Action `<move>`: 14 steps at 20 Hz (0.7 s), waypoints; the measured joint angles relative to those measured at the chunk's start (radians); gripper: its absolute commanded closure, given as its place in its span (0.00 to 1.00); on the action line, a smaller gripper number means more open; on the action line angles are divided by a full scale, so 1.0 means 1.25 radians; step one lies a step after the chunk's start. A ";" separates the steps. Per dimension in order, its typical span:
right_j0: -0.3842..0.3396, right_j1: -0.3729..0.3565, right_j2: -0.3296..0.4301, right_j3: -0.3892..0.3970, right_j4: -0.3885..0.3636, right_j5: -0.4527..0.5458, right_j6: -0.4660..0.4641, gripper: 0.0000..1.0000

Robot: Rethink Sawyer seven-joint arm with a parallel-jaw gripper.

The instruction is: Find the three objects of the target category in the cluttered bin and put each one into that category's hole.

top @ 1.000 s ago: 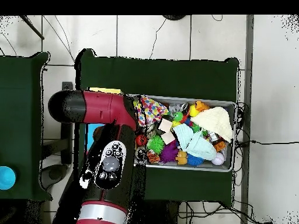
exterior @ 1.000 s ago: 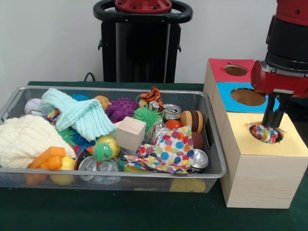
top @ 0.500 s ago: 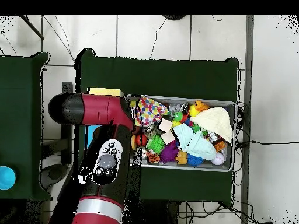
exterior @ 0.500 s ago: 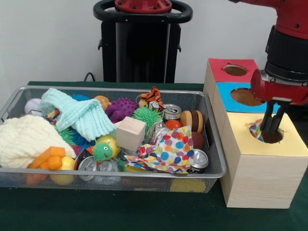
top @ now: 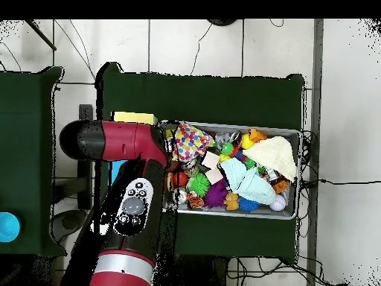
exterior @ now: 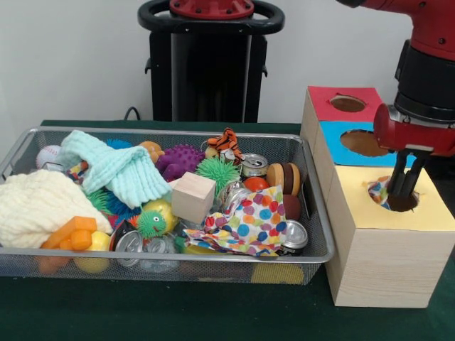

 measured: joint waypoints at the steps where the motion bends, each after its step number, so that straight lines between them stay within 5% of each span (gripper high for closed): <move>1: 0.000 0.001 0.000 0.000 0.000 0.000 0.000 1.00; 14: -0.009 -0.002 0.017 0.005 0.011 -0.019 0.000 1.00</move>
